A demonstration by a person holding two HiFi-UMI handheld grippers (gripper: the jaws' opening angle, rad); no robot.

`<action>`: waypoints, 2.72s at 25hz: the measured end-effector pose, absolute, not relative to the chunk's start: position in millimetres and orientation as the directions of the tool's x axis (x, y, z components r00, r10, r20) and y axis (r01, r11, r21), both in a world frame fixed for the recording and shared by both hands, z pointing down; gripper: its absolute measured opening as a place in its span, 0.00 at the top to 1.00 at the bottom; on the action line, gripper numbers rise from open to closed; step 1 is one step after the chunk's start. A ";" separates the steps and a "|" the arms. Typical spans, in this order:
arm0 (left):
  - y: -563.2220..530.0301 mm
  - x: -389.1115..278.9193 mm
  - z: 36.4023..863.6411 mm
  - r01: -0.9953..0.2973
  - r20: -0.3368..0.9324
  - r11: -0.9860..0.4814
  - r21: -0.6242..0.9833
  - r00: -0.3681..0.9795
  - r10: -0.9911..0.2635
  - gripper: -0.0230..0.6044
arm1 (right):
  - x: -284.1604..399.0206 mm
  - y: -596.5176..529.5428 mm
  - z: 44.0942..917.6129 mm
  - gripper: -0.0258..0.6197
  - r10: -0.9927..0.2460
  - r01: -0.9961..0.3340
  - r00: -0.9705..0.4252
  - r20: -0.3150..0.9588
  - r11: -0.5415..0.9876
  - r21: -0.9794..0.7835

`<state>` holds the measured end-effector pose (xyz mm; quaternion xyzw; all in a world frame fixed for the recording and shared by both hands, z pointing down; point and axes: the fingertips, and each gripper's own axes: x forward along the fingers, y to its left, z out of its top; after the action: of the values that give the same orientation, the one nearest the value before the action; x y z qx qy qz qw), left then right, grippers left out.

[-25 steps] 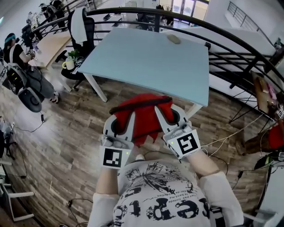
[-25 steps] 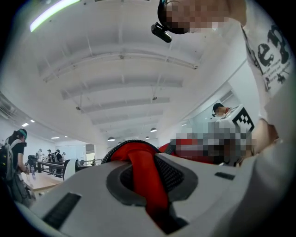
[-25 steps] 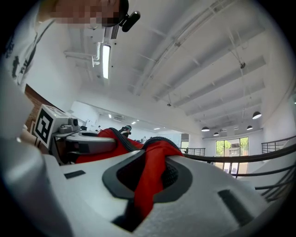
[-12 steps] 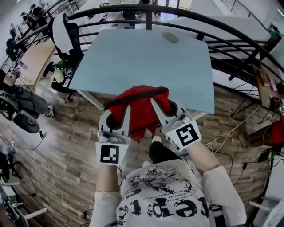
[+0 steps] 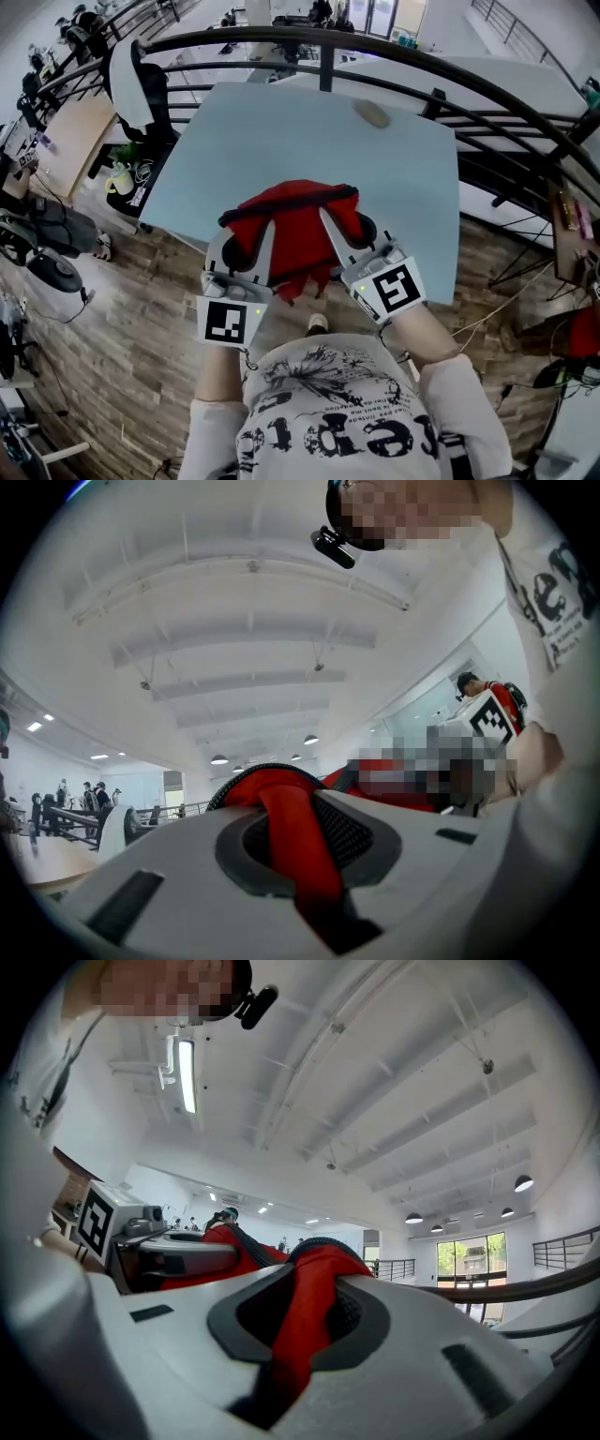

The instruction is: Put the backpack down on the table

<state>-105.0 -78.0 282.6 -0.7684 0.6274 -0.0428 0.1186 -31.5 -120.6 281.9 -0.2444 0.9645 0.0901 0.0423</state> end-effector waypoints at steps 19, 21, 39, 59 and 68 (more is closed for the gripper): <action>-368.3 -180.0 283.2 -0.912 -0.077 -0.348 -0.218 0.371 -0.925 0.88 | -99.3 -397.7 276.8 0.91 -0.636 -0.642 -0.765 -0.097 0.745 0.180; -397.6 -190.8 281.8 -0.896 -0.076 -0.378 -0.234 0.404 -0.911 0.88 | -108.8 -424.2 274.5 0.91 -0.666 -0.672 -0.739 -0.101 0.720 0.175; -576.3 -252.6 327.2 -0.836 -0.098 -0.525 -0.159 0.542 -0.835 0.88 | -166.7 -589.1 322.4 0.90 -0.807 -0.793 -0.590 -0.026 0.574 0.204; -501.0 -238.6 438.0 -0.828 -0.034 -0.561 -0.011 0.561 -0.827 0.88 | -150.3 -510.3 442.8 0.86 -0.797 -0.795 -0.592 0.121 0.602 0.078; -437.2 -238.0 499.4 -0.841 0.075 -0.540 0.032 0.541 -0.838 0.85 | -144.3 -447.1 497.8 0.80 -0.782 -0.792 -0.598 0.178 0.611 0.024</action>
<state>-238.0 -437.2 499.4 -0.8771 0.4786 -0.0252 -0.0317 -144.3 -447.1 497.8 -0.4403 0.8933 -0.0287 -0.0853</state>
